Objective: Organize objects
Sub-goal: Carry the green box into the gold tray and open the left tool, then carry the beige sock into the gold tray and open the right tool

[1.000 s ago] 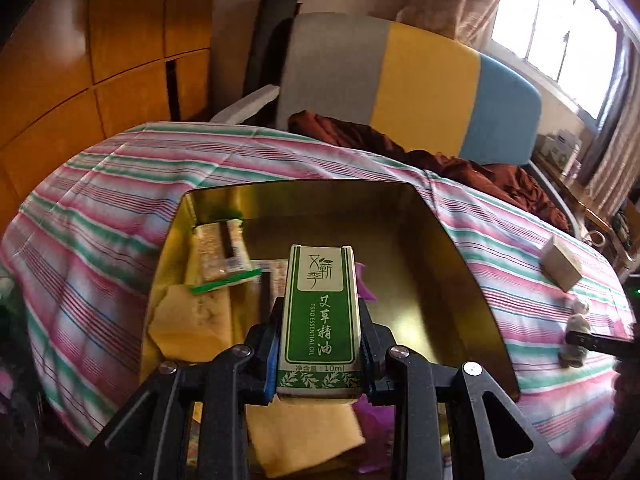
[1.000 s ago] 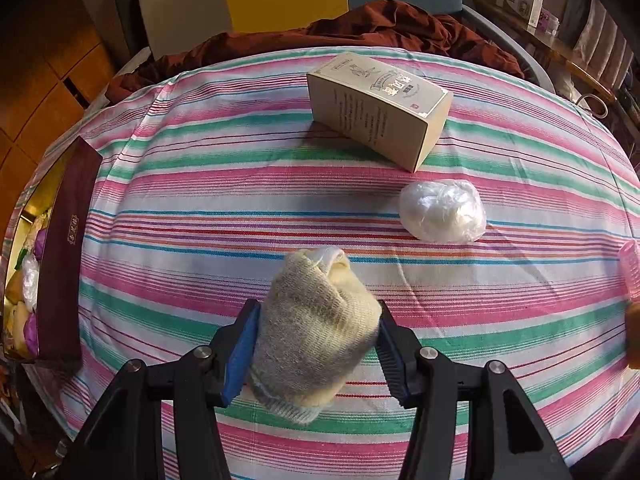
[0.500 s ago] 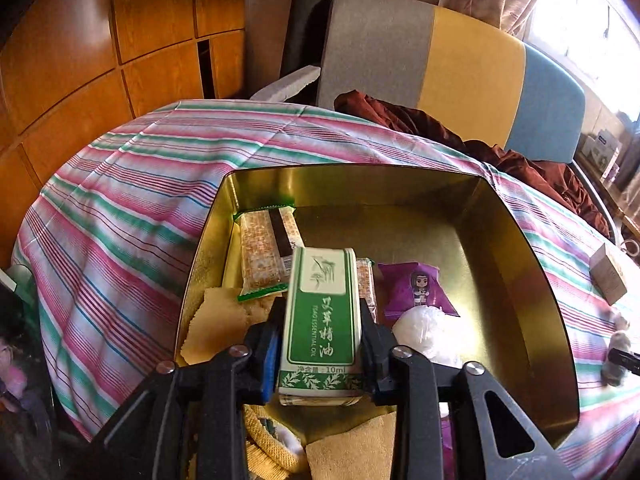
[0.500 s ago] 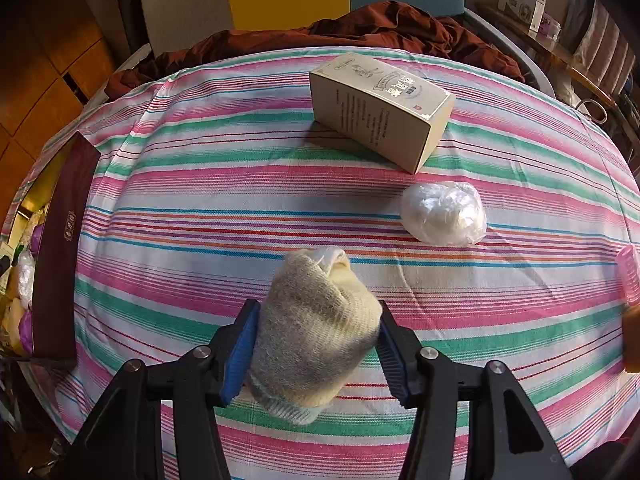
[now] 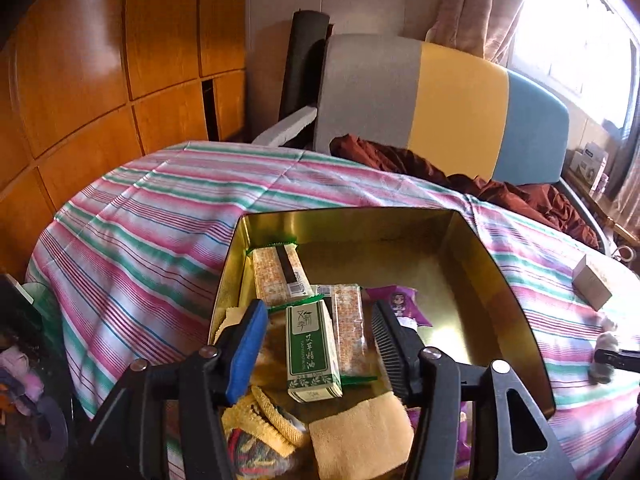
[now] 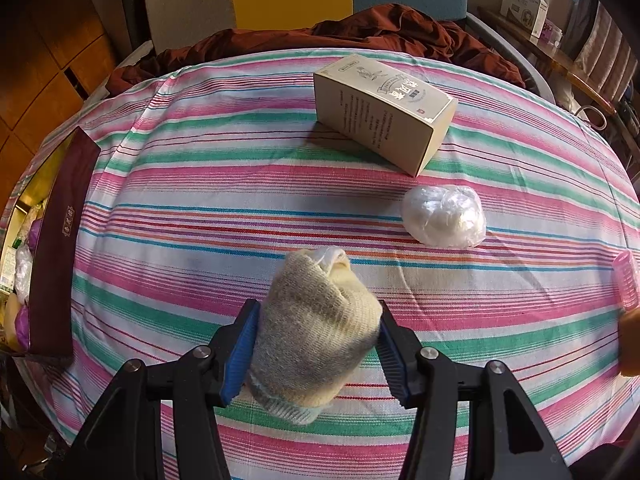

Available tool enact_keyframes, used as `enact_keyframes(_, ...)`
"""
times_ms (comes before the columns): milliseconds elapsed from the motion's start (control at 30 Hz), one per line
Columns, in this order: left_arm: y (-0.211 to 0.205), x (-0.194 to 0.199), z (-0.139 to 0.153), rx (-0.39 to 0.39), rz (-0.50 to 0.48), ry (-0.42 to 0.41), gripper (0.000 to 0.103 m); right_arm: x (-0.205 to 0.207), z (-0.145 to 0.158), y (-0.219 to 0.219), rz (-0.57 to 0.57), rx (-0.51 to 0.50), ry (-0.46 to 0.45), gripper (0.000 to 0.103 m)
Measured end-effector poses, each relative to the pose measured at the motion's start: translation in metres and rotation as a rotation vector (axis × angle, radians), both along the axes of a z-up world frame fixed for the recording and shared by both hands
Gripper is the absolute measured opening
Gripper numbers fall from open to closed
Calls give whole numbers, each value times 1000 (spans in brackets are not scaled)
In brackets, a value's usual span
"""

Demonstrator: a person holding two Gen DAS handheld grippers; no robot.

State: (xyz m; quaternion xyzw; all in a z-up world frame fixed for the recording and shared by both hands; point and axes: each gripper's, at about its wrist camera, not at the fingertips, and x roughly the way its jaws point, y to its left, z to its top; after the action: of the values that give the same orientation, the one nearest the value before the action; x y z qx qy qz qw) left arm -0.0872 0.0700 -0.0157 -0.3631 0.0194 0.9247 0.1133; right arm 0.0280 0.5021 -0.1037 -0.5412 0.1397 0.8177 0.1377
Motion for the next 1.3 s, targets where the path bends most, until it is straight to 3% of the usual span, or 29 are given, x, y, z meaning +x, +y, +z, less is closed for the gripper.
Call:
enact_keyframes(333,-2,29,17,20,-34,34,62,-1,2,-14,57,-9,2,56)
enact_keyframes(933,-9,55,10,45,-61,9,64,-10,5,-85,186,-43,-4,56)
enact_keyframes(1300,-17,60,5,42,-59,-8,65,-24,27,-119,208,-115,114,55)
